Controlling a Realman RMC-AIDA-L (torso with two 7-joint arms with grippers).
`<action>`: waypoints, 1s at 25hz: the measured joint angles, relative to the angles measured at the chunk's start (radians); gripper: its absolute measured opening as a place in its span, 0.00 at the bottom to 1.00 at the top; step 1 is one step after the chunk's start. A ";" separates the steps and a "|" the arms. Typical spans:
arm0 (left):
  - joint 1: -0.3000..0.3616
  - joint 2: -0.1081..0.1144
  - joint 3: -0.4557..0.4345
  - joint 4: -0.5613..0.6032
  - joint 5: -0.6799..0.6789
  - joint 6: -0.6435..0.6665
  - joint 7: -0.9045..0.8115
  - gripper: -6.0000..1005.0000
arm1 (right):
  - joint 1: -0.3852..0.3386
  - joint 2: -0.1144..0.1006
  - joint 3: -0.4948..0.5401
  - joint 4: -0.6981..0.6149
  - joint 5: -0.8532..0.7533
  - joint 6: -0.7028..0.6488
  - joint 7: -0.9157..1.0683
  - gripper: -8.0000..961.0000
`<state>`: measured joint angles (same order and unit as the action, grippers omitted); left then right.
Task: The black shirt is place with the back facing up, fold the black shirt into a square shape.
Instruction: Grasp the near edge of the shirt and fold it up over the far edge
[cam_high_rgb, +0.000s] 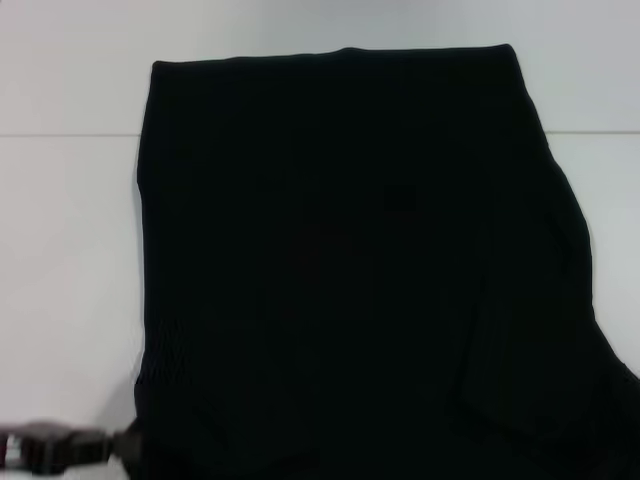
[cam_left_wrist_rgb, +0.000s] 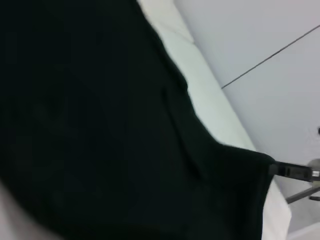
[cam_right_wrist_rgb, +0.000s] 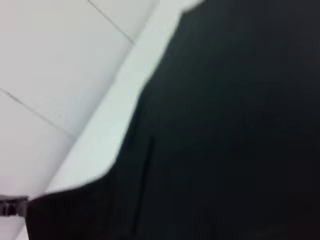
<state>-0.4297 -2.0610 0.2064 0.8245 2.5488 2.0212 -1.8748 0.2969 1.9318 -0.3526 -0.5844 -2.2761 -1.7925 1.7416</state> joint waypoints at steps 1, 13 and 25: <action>-0.039 0.012 -0.009 -0.019 -0.018 -0.003 -0.006 0.09 | 0.013 0.005 0.013 -0.001 0.006 0.001 -0.003 0.05; -0.286 0.091 -0.036 -0.239 -0.146 -0.454 -0.042 0.10 | 0.273 -0.001 0.093 0.014 0.027 0.196 -0.002 0.08; -0.427 0.071 -0.033 -0.371 -0.243 -0.946 0.036 0.11 | 0.503 0.026 0.056 0.172 0.026 0.734 -0.002 0.11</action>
<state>-0.8566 -1.9897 0.1733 0.4531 2.3056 1.0750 -1.8386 0.8001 1.9582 -0.2963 -0.4125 -2.2501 -1.0587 1.7391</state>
